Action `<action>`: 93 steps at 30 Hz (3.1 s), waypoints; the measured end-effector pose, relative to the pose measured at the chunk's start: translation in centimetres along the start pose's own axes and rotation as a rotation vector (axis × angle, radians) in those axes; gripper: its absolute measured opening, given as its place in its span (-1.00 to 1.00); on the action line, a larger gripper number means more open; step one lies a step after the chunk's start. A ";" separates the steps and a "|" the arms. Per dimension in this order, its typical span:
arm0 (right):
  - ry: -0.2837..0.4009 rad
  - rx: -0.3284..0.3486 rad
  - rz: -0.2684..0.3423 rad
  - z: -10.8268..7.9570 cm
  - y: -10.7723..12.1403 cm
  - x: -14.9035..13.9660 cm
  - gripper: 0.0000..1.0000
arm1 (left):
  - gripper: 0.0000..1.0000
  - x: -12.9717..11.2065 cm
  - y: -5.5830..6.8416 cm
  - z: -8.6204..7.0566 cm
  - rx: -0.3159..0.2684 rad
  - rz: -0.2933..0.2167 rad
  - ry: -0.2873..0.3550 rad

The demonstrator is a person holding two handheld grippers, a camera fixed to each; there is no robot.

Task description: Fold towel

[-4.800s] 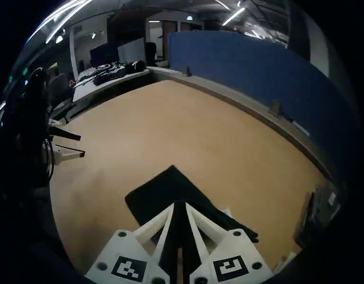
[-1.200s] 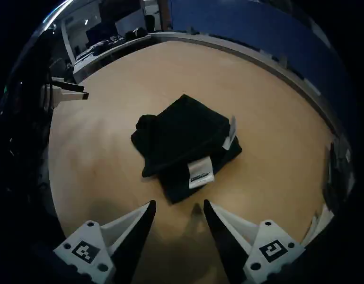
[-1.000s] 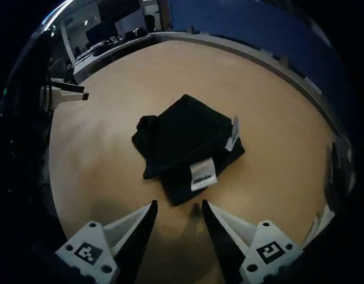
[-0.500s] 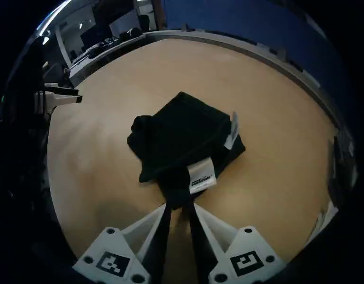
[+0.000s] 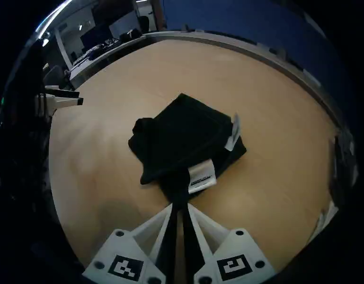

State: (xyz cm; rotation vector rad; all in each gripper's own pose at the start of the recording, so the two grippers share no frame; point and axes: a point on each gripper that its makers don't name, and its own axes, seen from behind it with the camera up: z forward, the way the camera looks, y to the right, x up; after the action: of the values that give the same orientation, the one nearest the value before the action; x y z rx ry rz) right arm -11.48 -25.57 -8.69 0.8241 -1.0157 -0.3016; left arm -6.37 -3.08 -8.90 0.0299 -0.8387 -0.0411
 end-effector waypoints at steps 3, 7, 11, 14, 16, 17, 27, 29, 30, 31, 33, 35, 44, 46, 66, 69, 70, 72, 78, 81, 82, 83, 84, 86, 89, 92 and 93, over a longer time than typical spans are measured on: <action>0.007 -0.002 0.001 -0.1 0.0 0.3 -0.87 | 0.93 0.0 0.0 0.0 -0.001 0.001 0.000; 0.022 -0.006 -0.005 -0.4 0.1 0.9 -0.87 | 0.93 0.1 -0.1 0.0 -0.001 0.002 0.001; 0.049 -0.009 -0.017 -0.9 0.1 2.3 -0.88 | 0.93 0.2 -0.1 -0.1 -0.001 -0.001 0.002; 0.073 -0.009 -0.025 -1.3 0.1 3.8 -0.88 | 0.93 0.4 -0.1 -0.1 -0.002 -0.002 0.003; 0.087 -0.009 -0.032 -1.4 0.2 4.9 -0.88 | 0.93 0.5 0.0 -0.2 -0.002 -0.003 0.006; 0.094 -0.009 -0.036 -1.5 0.2 5.4 -0.88 | 0.93 0.5 0.0 -0.3 -0.003 -0.003 0.007; 0.119 -0.010 -0.096 -0.1 0.9 10.6 -0.88 | 0.93 0.5 0.1 -0.5 -0.004 -0.019 0.012; 0.119 -0.007 -0.105 0.4 1.0 11.4 -0.88 | 0.93 0.5 0.1 -0.6 -0.005 -0.023 0.012; 0.116 -0.005 -0.107 0.7 1.1 11.8 -0.87 | 0.93 0.5 0.1 -0.6 -0.005 -0.024 0.012; 0.113 -0.004 -0.109 1.0 1.1 12.1 -0.88 | 0.93 0.5 0.1 -0.6 -0.004 -0.025 0.013; 0.108 -0.004 -0.112 1.6 1.3 12.6 -0.87 | 0.93 0.5 0.0 -0.6 -0.003 -0.027 0.013; 0.104 -0.008 -0.112 2.1 1.5 13.0 -0.86 | 0.93 0.5 -0.1 -0.5 -0.001 -0.027 0.013; 0.112 -0.029 -0.115 2.6 2.1 13.9 0.11 | 0.93 0.4 -0.6 -0.2 0.006 -0.036 0.011; 0.119 -0.032 -0.116 2.6 2.1 14.0 0.29 | 0.93 0.5 -0.7 -0.2 0.007 -0.035 0.011; 0.122 -0.079 -0.118 3.0 3.3 14.0 0.62 | 0.93 0.7 -0.7 -0.3 0.006 -0.030 0.010; 0.116 -0.079 -0.114 3.1 3.5 13.9 0.71 | 0.93 0.7 -0.8 -0.3 0.007 -0.031 0.010; 0.111 -0.078 -0.111 3.3 3.5 13.8 0.71 | 0.93 0.7 -0.8 -0.3 0.008 -0.031 0.010; 0.101 -0.076 -0.104 3.6 3.7 13.5 0.71 | 0.93 0.7 -0.9 -0.3 0.009 -0.030 0.009; 0.080 -0.068 -0.088 4.6 4.1 12.7 0.88 | 0.93 0.5 -0.9 -0.3 0.011 -0.027 0.007; 0.076 -0.065 -0.085 4.8 4.2 12.7 0.90 | 0.93 0.4 -1.0 -0.3 0.013 -0.027 0.006; 0.076 -0.065 -0.085 4.8 4.2 12.7 0.90 | 0.93 0.4 -1.0 -0.3 0.013 -0.028 0.006; 0.077 -0.064 -0.085 4.8 4.1 12.8 0.90 | 0.93 0.3 -1.0 -0.3 0.013 -0.028 0.006; 0.081 -0.064 -0.085 4.8 4.1 12.9 0.90 | 0.93 0.4 -1.0 -0.3 0.013 -0.028 0.006; 0.089 -0.063 -0.085 4.6 3.9 13.1 0.90 | 0.93 0.4 -1.0 -0.3 0.014 -0.027 0.006; 0.109 -0.058 -0.086 3.9 3.4 13.5 0.97 | 0.93 0.4 -1.0 -0.3 0.014 -0.026 0.006; 0.136 -0.057 -0.087 3.0 2.9 13.8 1.00 | 0.93 0.5 -0.9 -0.3 0.013 -0.026 0.007; 0.143 -0.057 -0.085 2.6 2.7 13.8 1.00 | 0.93 0.5 -0.9 -0.3 0.013 -0.027 0.009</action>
State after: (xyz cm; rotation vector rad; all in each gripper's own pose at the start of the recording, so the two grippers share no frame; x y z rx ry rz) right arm -6.89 -32.99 2.65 0.8268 -0.8367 -0.3382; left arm -5.81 -3.99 -8.74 0.0533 -0.8301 -0.0604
